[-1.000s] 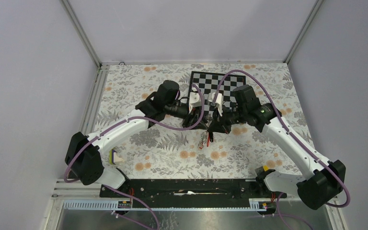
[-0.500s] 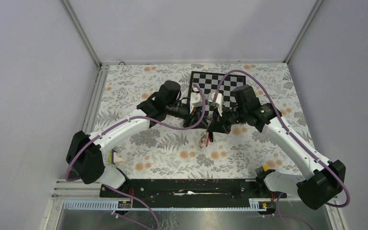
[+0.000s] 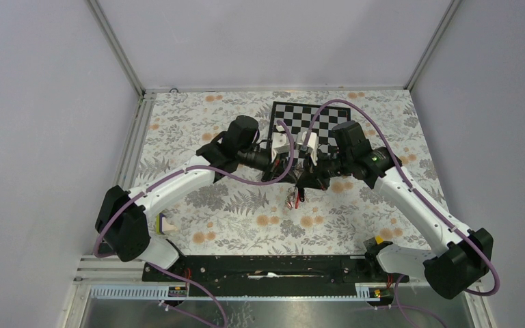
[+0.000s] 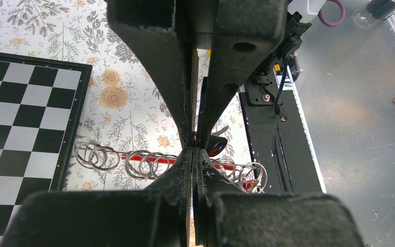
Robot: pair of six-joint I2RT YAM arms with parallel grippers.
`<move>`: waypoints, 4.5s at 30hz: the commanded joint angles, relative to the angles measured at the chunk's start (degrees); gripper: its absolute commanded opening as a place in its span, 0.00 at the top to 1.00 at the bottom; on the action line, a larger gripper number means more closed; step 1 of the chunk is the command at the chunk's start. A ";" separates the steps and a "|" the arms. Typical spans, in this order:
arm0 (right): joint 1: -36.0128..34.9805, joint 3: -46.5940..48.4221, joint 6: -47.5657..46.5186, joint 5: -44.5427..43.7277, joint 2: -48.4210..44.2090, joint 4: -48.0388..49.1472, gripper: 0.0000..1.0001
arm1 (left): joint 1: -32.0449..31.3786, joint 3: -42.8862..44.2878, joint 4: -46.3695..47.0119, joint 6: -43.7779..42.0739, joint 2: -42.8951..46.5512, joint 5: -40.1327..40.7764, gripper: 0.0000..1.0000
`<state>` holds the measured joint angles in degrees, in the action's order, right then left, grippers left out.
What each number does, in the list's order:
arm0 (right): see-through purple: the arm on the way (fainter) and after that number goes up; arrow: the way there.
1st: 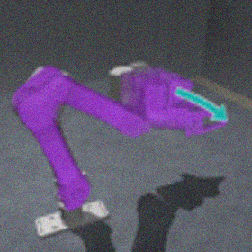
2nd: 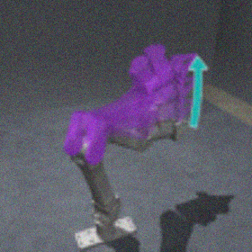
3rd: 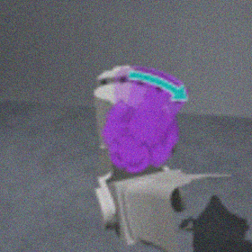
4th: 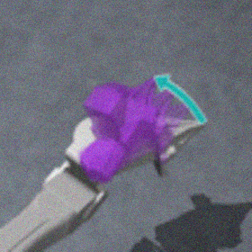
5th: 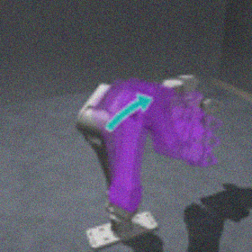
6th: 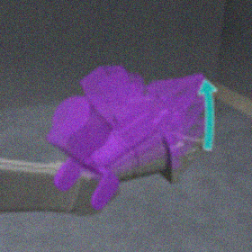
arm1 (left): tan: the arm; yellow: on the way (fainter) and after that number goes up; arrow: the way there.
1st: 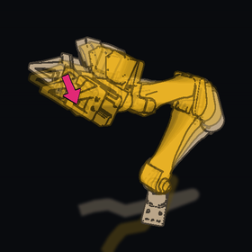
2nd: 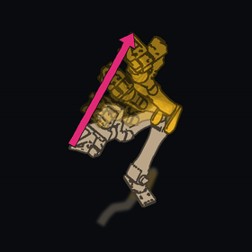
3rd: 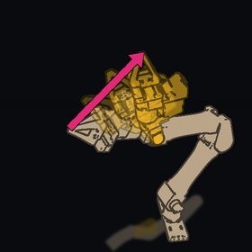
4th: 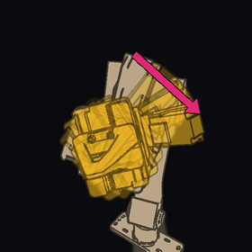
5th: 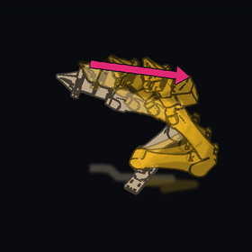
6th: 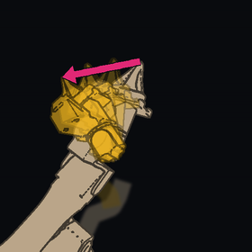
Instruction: Put the keys on the keyring
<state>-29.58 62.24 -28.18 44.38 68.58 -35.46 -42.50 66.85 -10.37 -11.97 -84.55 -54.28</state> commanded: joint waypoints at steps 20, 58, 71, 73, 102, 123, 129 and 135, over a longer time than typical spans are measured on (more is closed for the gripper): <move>0.73 -3.35 1.23 3.85 -4.41 6.86 0.66 | 2.67 -2.84 14.36 14.07 4.52 -7.77 1.00; 3.10 -3.55 2.43 4.20 -6.36 7.67 0.52 | 5.48 -7.11 26.72 24.45 5.05 -9.37 1.00; 4.54 1.33 1.96 5.84 -6.13 6.02 0.56 | 5.59 -8.09 27.04 24.53 5.25 -10.06 1.00; 4.56 1.48 2.56 7.18 -5.32 6.45 0.57 | 5.53 -8.05 27.14 24.66 5.19 -10.08 1.00; 4.53 -2.41 6.30 13.20 -2.48 11.68 0.79 | 5.56 -8.23 28.03 25.24 4.79 -10.14 1.00; 3.98 1.98 1.69 6.64 -1.93 3.86 1.00 | 5.59 -6.26 16.84 12.91 6.09 -6.10 0.78; 0.31 7.68 -1.91 -0.95 1.49 -5.91 1.00 | 5.35 -3.69 10.47 3.74 6.15 -3.45 0.61; -1.10 10.41 -2.13 -3.38 3.41 -8.77 1.00 | 3.82 -2.53 9.28 3.32 4.47 -2.71 0.52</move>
<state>-29.71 69.06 -28.91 43.33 71.33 -40.91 -37.63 61.45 -0.69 -5.48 -80.18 -58.00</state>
